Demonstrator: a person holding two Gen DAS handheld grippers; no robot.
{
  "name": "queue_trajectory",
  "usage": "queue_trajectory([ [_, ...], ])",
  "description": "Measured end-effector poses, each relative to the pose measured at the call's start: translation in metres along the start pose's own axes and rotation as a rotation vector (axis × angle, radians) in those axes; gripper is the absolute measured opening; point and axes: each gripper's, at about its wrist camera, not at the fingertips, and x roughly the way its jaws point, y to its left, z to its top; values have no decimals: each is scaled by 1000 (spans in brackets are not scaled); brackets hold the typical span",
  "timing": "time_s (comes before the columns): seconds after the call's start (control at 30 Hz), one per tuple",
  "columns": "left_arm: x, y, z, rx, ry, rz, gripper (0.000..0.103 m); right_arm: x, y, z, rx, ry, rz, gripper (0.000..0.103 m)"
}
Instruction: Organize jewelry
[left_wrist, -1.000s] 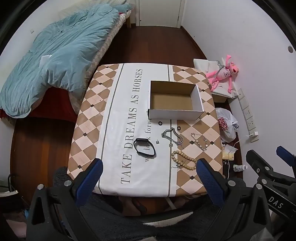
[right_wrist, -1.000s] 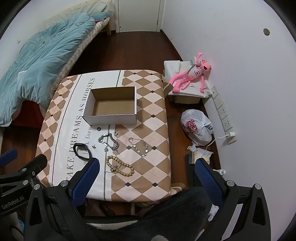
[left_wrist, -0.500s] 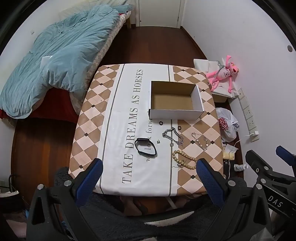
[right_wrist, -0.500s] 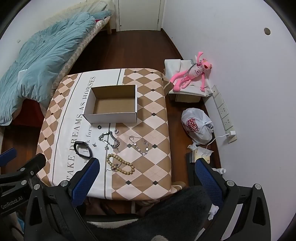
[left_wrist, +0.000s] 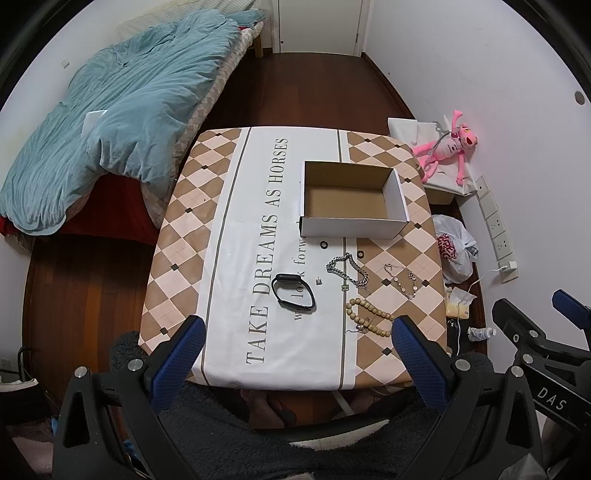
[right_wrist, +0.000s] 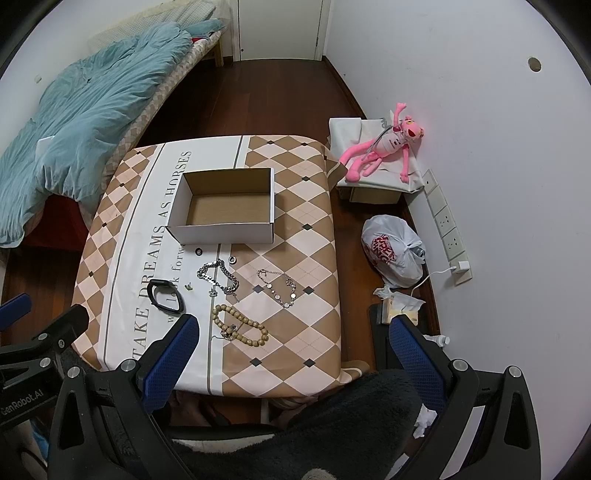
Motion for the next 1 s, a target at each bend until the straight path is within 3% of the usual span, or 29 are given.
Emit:
queue_trajectory([
  [1.0, -16, 9, 4, 2, -6, 3, 103, -4, -1, 0, -2, 1, 0, 103],
])
